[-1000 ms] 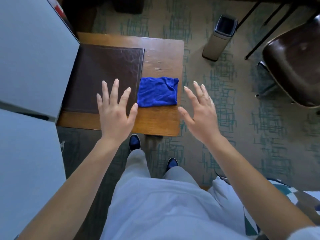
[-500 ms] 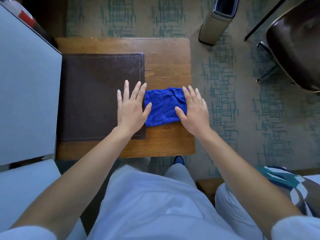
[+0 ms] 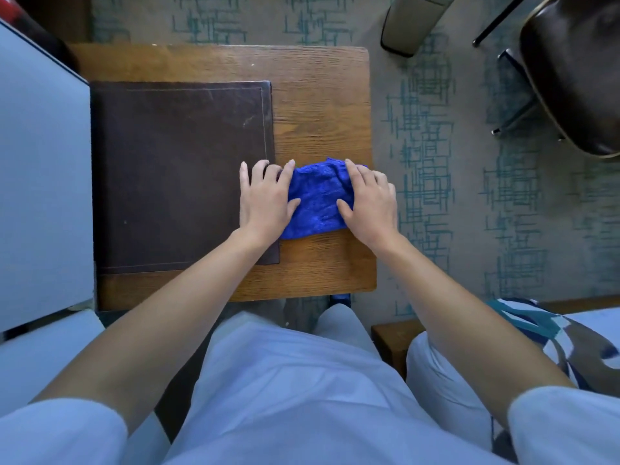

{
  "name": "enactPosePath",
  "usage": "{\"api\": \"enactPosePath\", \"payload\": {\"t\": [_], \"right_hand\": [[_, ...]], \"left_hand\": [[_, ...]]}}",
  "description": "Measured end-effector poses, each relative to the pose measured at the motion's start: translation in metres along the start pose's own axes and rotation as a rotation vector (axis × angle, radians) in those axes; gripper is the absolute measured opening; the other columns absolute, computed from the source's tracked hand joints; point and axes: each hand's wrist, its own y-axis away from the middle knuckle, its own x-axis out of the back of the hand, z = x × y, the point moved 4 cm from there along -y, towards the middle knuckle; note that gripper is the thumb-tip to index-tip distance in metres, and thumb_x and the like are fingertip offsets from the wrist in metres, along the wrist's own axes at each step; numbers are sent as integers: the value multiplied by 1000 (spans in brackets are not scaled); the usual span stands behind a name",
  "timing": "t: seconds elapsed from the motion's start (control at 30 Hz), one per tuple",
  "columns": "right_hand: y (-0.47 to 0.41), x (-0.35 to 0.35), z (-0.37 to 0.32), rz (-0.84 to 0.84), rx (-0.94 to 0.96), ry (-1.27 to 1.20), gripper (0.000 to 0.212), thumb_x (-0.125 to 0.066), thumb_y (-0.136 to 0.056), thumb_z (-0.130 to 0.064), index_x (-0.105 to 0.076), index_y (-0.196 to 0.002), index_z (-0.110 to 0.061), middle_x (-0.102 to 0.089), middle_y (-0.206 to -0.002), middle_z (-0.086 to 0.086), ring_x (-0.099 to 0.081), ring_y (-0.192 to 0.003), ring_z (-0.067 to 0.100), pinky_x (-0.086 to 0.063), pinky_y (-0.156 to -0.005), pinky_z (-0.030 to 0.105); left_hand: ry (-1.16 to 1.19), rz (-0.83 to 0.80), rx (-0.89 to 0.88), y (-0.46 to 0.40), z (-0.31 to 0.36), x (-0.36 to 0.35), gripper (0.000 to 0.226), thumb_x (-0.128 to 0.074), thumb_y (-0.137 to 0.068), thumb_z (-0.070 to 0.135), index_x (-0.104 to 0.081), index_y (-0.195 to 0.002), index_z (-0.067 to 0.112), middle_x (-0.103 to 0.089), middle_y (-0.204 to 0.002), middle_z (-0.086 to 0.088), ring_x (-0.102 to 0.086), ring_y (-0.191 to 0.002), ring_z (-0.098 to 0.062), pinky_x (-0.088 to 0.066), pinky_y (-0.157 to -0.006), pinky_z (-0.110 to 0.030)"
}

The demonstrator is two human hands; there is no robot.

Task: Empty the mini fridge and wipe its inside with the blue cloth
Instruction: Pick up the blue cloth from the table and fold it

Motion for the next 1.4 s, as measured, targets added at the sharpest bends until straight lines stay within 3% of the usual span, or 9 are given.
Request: {"api": "enactPosePath", "payload": {"t": [0.1, 0.23, 0.53, 0.7, 0.83, 0.93, 1.1, 1.27, 1.4], "right_hand": [[2, 0, 1, 5, -21, -10, 73, -70, -90, -34, -42, -155, -18, -56, -141, 4, -53, -121, 32, -43, -100, 45], [7, -2, 1, -31, -58, -17, 49, -67, -92, -32, -60, -139, -21, -60, -124, 7, -54, -114, 32, -40, -98, 42], [29, 19, -10, 26, -93, -145, 28, -64, -89, -38, -73, -111, -23, -60, -105, 1, -53, -105, 24, -42, -92, 39], [35, 53, -31, -2, -28, -349, 19, -62, -93, -27, -66, -111, -21, -67, -103, -5, -58, -90, 15, -50, -85, 37], [38, 87, -56, 125, 103, -421, 23, -65, -92, -26, -68, -114, -20, -70, -103, -4, -62, -94, 17, -52, -82, 36], [36, 109, -70, 191, 186, -483, 28, -68, -93, -24, -68, -121, -20, -72, -111, -5, -65, -100, 16, -53, -87, 34], [34, 140, -86, 272, 378, -495, 46, -69, -95, -22, -60, -140, -24, -71, -129, -5, -67, -115, 15, -55, -98, 31], [38, 173, -109, 219, 697, -572, 35, -70, -97, -17, -67, -132, -14, -73, -119, 2, -68, -108, 19, -58, -92, 42], [53, 185, -126, 147, 842, -593, 34, -72, -97, -16, -67, -131, -12, -73, -119, 2, -68, -108, 19, -59, -92, 40]], "left_hand": [[-57, -23, -10, -5, 1, -1, 63, -67, -95, 47, -50, -149, 19, -62, -127, -8, -45, -135, -34, -21, -125, -60], [-35, 4, -55, -2, 4, 0, 30, -68, -95, 37, -72, -122, 23, -65, -108, -7, -55, -115, -34, -30, -119, -56], [234, 154, 10, 26, -5, 21, 20, -61, -98, 30, -73, -109, 19, -69, -112, -1, -56, -113, -27, -43, -92, -43], [554, 303, 33, 42, -16, 47, 16, -65, -96, 19, -70, -110, 13, -71, -114, -1, -56, -130, -25, -35, -116, -53], [647, 379, -17, 47, -34, 87, 16, -65, -98, 16, -66, -113, 10, -69, -114, -2, -60, -122, -21, -34, -120, -53], [663, 463, -20, 54, -43, 113, 18, -66, -98, 17, -64, -115, 11, -66, -107, 5, -59, -99, -13, -51, -100, -52], [688, 556, 66, 82, -45, 144, 25, -66, -101, 23, -61, -122, 11, -71, -107, 0, -68, -94, -17, -60, -78, -39], [652, 744, 262, 146, -31, 179, 32, -63, -103, 22, -61, -134, 13, -70, -118, 6, -67, -107, -5, -59, -89, -21], [665, 826, 365, 186, -13, 184, 34, -52, -108, 19, -62, -140, 14, -65, -130, 11, -60, -117, 8, -52, -100, -16]]}}
